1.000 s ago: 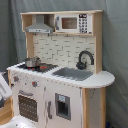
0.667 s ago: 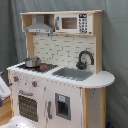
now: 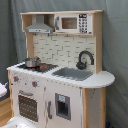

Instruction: Play with the kitchen

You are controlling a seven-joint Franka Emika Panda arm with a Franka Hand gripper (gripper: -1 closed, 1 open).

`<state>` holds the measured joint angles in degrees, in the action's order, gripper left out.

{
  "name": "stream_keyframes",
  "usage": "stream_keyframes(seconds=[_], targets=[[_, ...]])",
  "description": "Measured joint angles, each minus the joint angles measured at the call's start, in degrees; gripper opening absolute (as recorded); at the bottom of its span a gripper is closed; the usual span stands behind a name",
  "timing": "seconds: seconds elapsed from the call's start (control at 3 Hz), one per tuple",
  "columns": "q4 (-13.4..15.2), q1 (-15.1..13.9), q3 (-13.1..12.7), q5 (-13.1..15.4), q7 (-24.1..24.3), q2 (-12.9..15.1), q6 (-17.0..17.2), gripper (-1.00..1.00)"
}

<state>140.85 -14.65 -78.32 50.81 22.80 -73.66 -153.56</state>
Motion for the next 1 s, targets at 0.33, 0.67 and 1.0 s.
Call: stream_keyframes(seconds=[0.33, 0.67, 1.0], targets=[[-0.79, 1.02, 0.01, 0.0, -6.96, -0.01, 1.47, 1.0], [-1.96, 1.23, 0.03, 0.0, -13.94, -0.01, 2.38, 1.0], [-2.75, 1.07, 0.05, 0.0, -20.26, -0.01, 2.52, 1.0]])
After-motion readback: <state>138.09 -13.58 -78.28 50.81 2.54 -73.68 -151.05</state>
